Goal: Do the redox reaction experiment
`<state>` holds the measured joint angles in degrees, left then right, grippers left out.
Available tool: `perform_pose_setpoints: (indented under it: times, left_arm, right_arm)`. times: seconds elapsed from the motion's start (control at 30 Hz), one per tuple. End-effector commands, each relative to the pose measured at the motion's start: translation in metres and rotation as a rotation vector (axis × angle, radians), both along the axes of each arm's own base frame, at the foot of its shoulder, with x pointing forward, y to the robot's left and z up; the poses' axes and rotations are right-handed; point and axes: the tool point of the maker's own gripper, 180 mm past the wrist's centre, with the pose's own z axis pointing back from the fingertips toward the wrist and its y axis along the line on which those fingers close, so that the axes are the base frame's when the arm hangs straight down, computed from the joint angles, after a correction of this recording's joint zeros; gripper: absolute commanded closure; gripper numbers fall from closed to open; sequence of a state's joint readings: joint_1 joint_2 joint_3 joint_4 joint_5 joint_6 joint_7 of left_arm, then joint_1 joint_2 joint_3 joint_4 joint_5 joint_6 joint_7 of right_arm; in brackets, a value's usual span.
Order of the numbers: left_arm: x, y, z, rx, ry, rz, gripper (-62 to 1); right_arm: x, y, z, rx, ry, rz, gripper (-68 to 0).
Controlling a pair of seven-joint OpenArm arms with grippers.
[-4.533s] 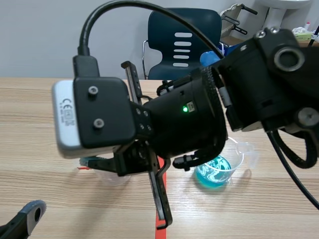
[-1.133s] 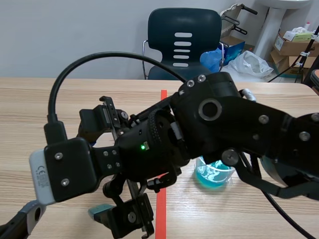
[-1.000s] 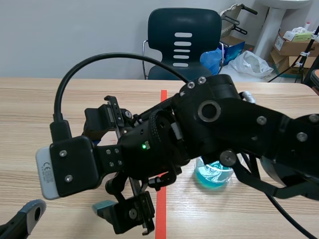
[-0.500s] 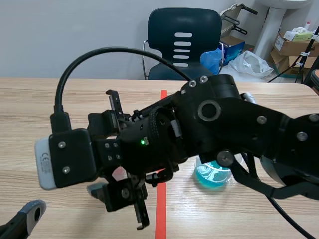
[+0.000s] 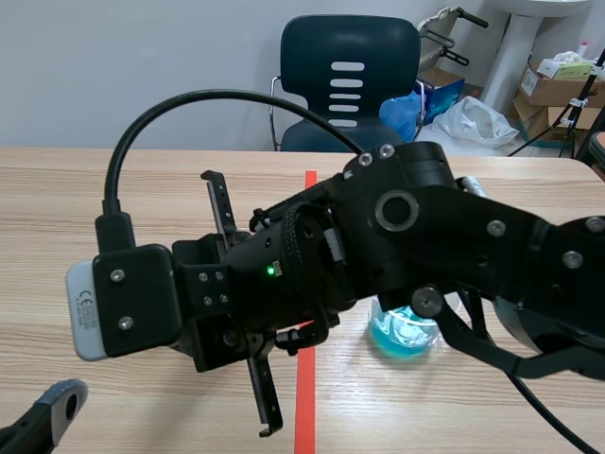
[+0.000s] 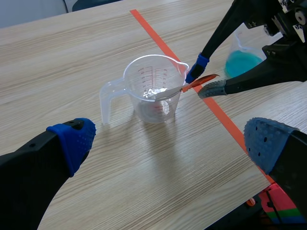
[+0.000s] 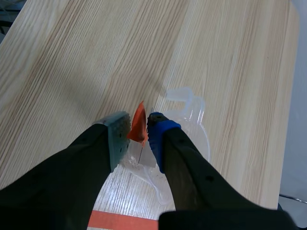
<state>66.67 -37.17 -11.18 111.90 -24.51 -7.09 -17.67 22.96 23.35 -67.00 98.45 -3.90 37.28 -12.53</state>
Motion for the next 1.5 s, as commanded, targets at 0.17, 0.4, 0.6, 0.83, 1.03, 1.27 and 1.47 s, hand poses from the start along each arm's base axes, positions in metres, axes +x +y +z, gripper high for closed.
perform_pose_setpoints:
  times: [0.17, 0.4, 0.6, 0.83, 1.03, 1.27, 1.47]
  left_arm:
    - [0.004, -0.003, 0.009, -0.018, -0.033, 0.000, -62.3]
    - [0.004, -0.003, 0.009, -0.018, -0.033, 0.000, -62.3]
    - [0.004, -0.003, 0.009, -0.018, -0.033, 0.000, -62.3]
    - [0.004, -0.003, 0.009, -0.018, -0.033, 0.000, -62.3]
    - [0.004, -0.003, 0.009, -0.018, -0.033, 0.000, -62.3]
    - [0.004, -0.003, 0.009, -0.018, -0.033, 0.000, -62.3]
    - [0.004, -0.003, 0.009, -0.018, -0.033, 0.000, -62.3]
  right_arm:
    - [0.002, 0.003, 0.007, 0.018, -0.014, 0.007, -0.9]
    - [0.002, 0.004, 0.011, 0.041, 0.003, 0.003, -0.9]
    - [0.014, 0.000, 0.023, 0.093, 0.049, -0.044, -0.9]
    - [0.039, -0.015, 0.041, 0.162, 0.087, -0.127, -0.9]
    - [0.055, -0.029, 0.057, 0.226, 0.121, -0.182, -0.9]
    - [0.070, -0.036, 0.089, 0.389, 0.222, -0.251, -0.9]
    - [0.067, -0.034, 0.100, 0.459, 0.324, -0.269, -0.9]
